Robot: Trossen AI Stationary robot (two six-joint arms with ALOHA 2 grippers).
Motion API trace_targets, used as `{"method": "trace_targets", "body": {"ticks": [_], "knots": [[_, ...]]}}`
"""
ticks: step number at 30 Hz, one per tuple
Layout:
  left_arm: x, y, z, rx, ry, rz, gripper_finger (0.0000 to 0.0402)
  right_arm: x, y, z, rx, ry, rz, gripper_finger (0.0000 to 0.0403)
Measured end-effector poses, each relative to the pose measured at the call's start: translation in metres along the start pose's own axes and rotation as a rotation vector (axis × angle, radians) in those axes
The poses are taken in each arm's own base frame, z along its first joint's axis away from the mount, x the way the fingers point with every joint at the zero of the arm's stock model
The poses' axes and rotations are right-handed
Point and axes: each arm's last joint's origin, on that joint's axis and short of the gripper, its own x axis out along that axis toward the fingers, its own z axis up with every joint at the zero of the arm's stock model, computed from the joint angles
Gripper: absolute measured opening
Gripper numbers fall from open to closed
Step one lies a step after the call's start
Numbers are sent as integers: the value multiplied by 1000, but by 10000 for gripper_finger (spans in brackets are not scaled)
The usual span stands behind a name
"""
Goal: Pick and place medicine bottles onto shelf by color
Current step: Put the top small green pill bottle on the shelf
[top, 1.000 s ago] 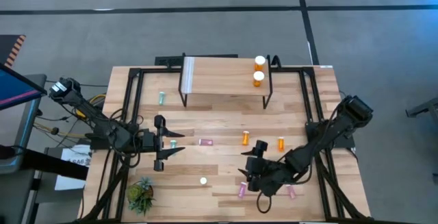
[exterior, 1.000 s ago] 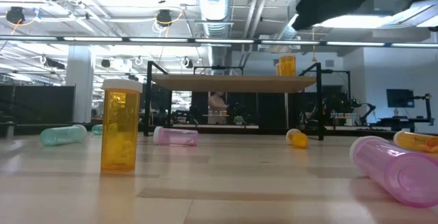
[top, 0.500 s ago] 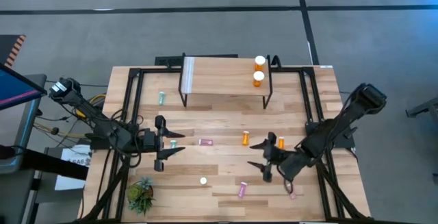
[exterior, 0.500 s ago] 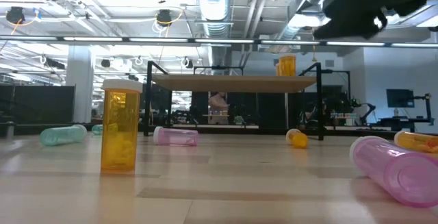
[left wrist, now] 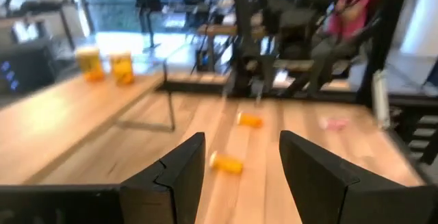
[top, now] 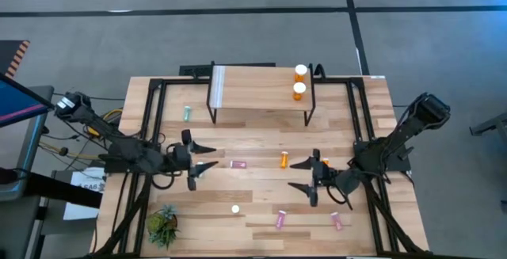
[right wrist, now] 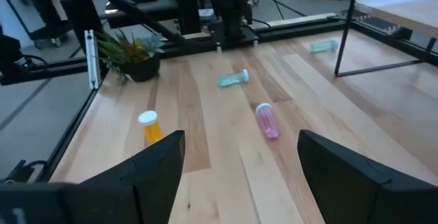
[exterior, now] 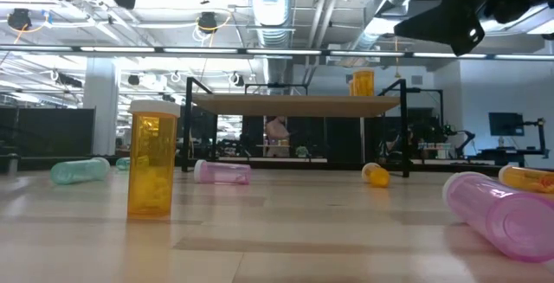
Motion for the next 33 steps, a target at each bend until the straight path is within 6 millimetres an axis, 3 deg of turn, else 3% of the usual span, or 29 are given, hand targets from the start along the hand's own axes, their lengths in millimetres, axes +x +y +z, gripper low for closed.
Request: {"method": "trace_targets", "body": {"ticks": [8,14,21,27,33], "knots": [[6,18,-19,-114,135,191,179,2,-3,0,6,7,-15,306],[9,40,-30,-253,154,460,179,3,-4,-2,16,21,-24,306],[3,69,-33,-351,474,600,179,5,-7,-2,14,26,-43,306],[-6,99,-34,-390,612,813,179,8,-11,-1,20,24,-61,306],[-5,129,-37,-420,750,877,179,8,-12,-1,36,31,-66,306]]}}
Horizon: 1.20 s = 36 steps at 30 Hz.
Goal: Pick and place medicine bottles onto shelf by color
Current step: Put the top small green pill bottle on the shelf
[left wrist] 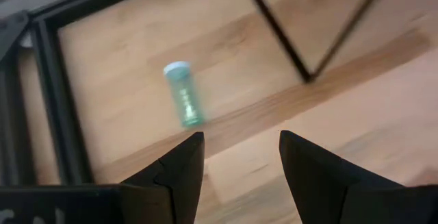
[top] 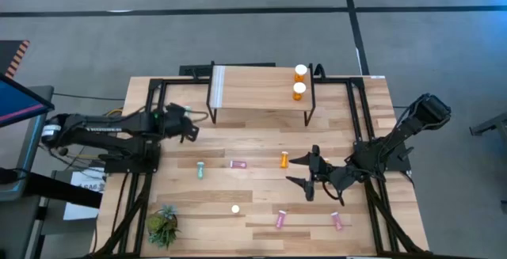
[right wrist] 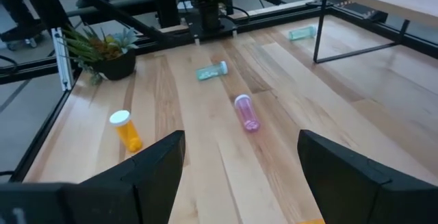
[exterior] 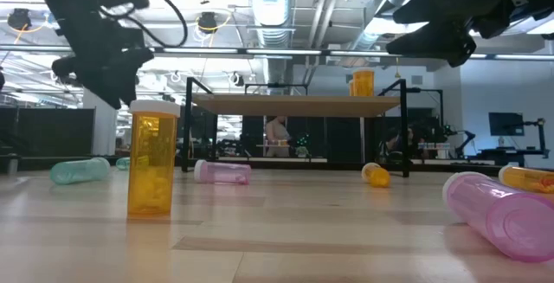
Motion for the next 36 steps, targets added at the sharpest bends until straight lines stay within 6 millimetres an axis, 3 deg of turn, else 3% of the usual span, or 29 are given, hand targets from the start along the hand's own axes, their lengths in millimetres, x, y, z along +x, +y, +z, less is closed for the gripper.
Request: {"method": "trace_targets", "body": {"ticks": [11,19,36], "knots": [[30,30,28,-34,128,57,179,0,0,-1,-7,8,-3,306],[65,30,38,10,230,38,179,0,-1,-1,-8,11,-4,306],[130,20,30,86,393,130,178,0,-1,-2,-15,17,-8,306]]}}
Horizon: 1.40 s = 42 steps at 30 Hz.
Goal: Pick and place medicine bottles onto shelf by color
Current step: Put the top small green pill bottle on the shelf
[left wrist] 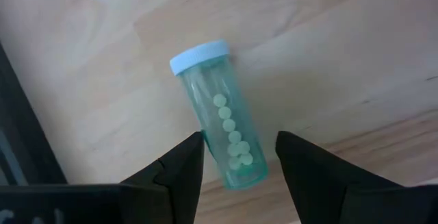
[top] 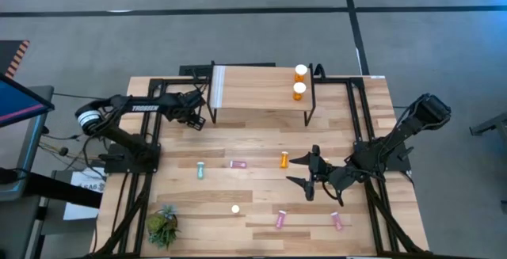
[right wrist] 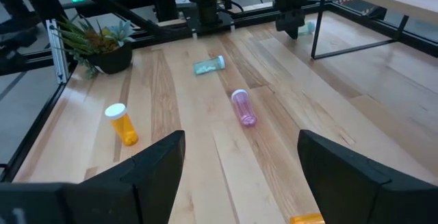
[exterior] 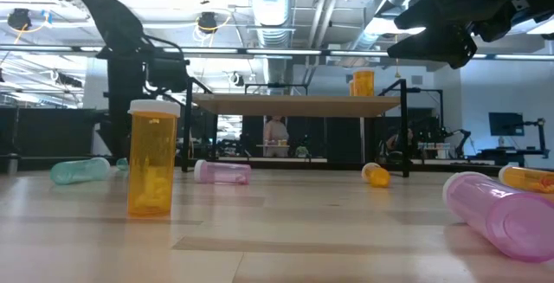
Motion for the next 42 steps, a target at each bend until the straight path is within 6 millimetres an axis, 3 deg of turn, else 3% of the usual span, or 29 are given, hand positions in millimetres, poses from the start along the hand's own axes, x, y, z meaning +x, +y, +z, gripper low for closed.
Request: {"method": "trace_targets", "body": {"ticks": [5,15,26,32,42], "knots": [[3,-1,0,5,11,5,163,0,0,0,-1,0,0,306],[-4,1,-1,-7,-9,-29,83,0,0,0,-4,3,-1,306],[-10,4,-8,58,22,-7,87,0,0,0,-3,3,-1,306],[-37,10,-15,64,-68,10,84,0,0,0,-1,0,1,306],[-105,29,-46,-41,-354,-183,83,0,0,0,1,-1,1,306]]}}
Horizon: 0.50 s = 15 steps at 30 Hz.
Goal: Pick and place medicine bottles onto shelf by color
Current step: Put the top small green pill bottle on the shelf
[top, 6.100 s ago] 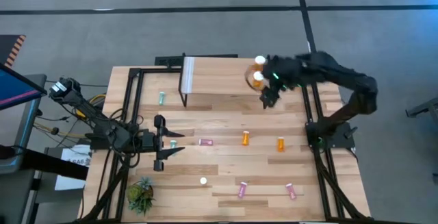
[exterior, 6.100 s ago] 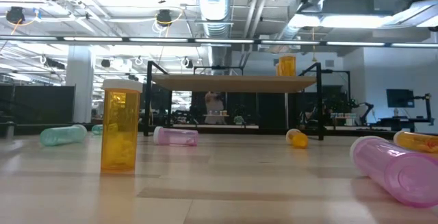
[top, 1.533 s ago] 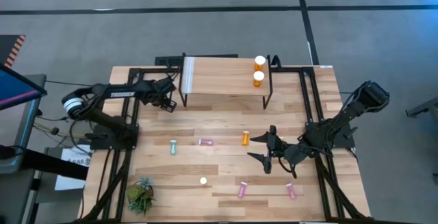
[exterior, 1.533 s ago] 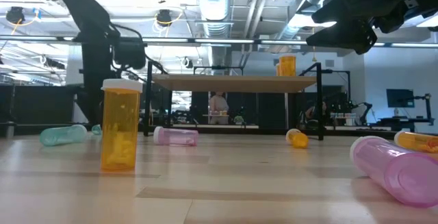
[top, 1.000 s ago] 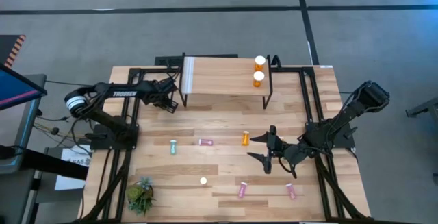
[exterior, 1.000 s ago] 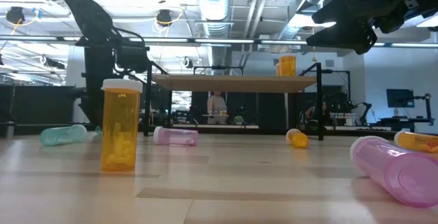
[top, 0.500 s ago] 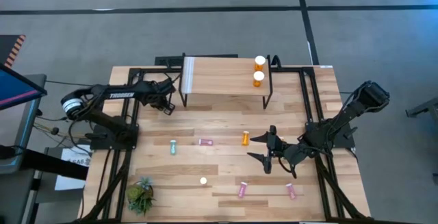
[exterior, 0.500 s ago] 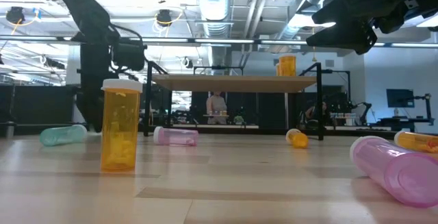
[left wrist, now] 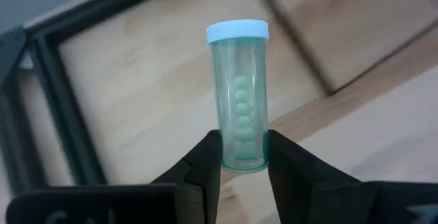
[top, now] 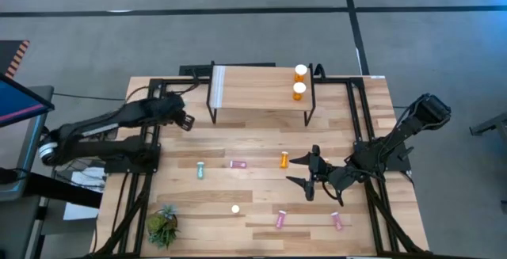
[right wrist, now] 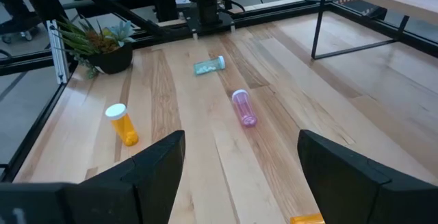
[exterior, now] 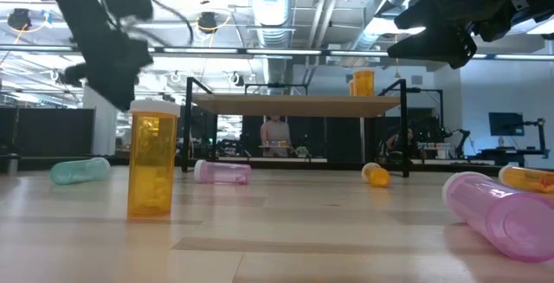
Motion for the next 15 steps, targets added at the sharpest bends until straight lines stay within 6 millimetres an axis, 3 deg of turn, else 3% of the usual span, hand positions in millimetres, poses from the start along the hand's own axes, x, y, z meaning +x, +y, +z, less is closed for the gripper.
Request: {"method": "trace_targets", "body": {"ticks": [9,15], "knots": [[-57,-1,-11,13,-285,-389,87,4,0,9,14,-40,-4,306],[-80,-10,-11,97,-442,-598,94,14,3,37,-40,-79,13,306]]}}
